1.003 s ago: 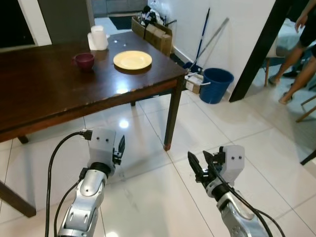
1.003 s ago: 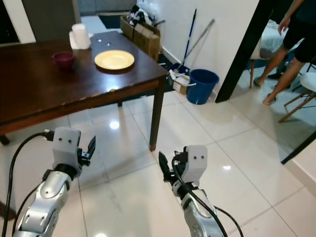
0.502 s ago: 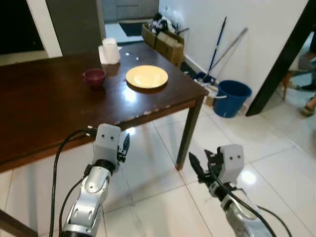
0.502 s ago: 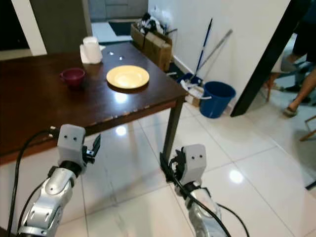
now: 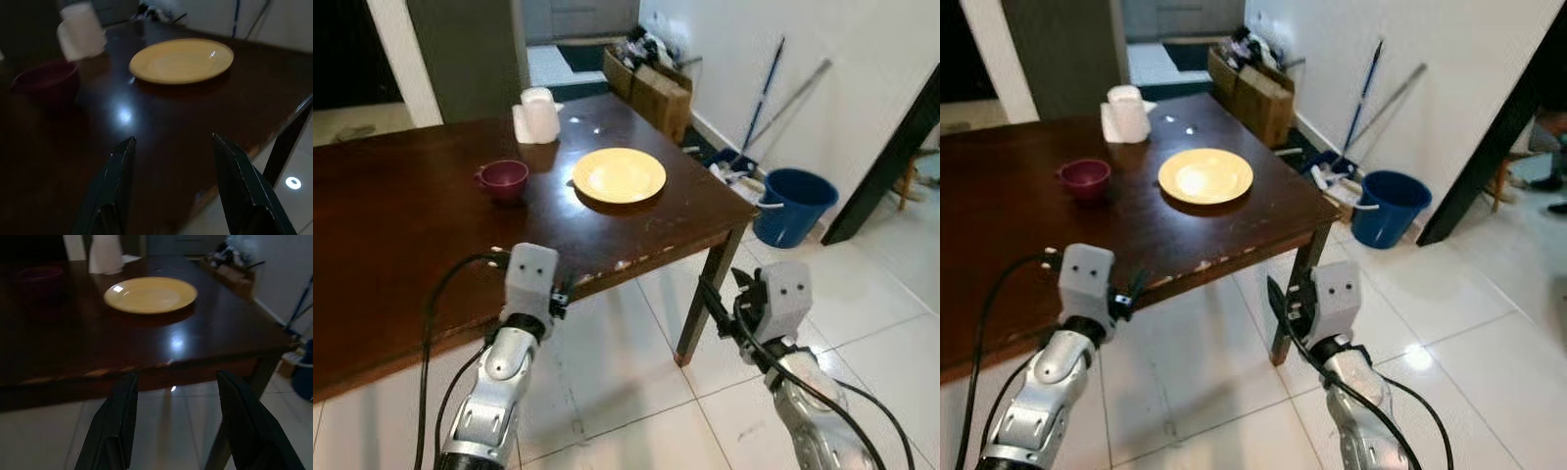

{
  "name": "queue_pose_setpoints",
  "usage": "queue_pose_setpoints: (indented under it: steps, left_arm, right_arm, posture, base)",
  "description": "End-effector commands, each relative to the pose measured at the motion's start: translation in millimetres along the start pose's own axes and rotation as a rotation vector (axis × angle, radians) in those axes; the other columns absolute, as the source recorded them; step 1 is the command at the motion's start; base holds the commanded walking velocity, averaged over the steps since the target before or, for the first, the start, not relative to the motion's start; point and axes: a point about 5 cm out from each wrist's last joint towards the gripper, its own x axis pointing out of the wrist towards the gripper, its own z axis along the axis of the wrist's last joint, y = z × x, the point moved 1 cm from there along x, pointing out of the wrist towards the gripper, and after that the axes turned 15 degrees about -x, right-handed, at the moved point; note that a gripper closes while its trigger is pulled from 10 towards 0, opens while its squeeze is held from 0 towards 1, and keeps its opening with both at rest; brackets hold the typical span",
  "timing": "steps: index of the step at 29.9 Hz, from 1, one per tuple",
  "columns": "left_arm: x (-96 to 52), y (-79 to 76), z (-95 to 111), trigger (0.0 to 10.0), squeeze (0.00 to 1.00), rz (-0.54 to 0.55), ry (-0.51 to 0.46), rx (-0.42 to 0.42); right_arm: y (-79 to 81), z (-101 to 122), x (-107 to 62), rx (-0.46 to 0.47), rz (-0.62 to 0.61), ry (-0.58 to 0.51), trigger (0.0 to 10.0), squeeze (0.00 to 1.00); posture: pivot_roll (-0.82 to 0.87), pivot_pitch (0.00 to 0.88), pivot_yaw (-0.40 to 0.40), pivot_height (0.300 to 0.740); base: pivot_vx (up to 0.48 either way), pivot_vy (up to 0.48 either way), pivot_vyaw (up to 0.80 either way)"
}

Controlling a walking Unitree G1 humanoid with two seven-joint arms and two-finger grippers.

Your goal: Setting the table

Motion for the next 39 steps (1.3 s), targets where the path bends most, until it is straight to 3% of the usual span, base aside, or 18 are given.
queue_pose_setpoints:
  steps: [1,16,27,31,36,39]
  left_arm:
    - [-0.8,-4.1,-3.8,10.0,0.0,-0.017,0.012,-0.003]
    - [2.9,-9.9,-1.6,10.0,0.0,-0.045,0.008,-0.001]
    - [7.7,-30.6,4.8,10.0,0.0,-0.124,-0.012,-0.021]
    - [18.8,-55.4,-6.8,10.0,0.0,-0.188,0.045,0.017]
    - [29.8,-59.6,-20.2,10.0,0.0,-0.159,0.116,-0.019]
    - [35.0,-54.6,-19.1,10.0,0.0,-0.141,0.119,-0.006]
  right_arm:
    - [-3.3,-4.1,-1.3,-0.004,-0.012,0.013,10.0,0.0]
    - [-6.2,-5.6,1.0,0.011,-0.015,0.011,10.0,0.0]
    - [-11.3,-7.4,7.2,-0.013,-0.005,0.014,10.0,0.0]
    - [-10.4,-5.1,11.0,-0.012,-0.007,0.006,10.0,0.0]
    - [-7.9,-3.9,10.9,-0.023,-0.012,0.004,10.0,0.0]
    - [-12.2,-14.8,8.3,-0.049,-0.016,0.04,10.0,0.0]
  posture:
    - [-0.14,0.0,0.067,0.74]
    - [-0.14,0.0,0.078,0.74]
    - [-0.14,0.0,0.084,0.74]
    - [-0.15,0.0,0.101,0.74]
    - [-0.18,0.0,0.112,0.74]
    - [-0.19,0.0,0.12,0.74]
  base:
    - [0.48,0.0,0.0]
    - [0.457,0.0,0.0]
    - [0.0,0.0,0.0]
    - [0.0,0.0,0.0]
    - [0.0,0.0,0.0]
    - [0.0,0.0,0.0]
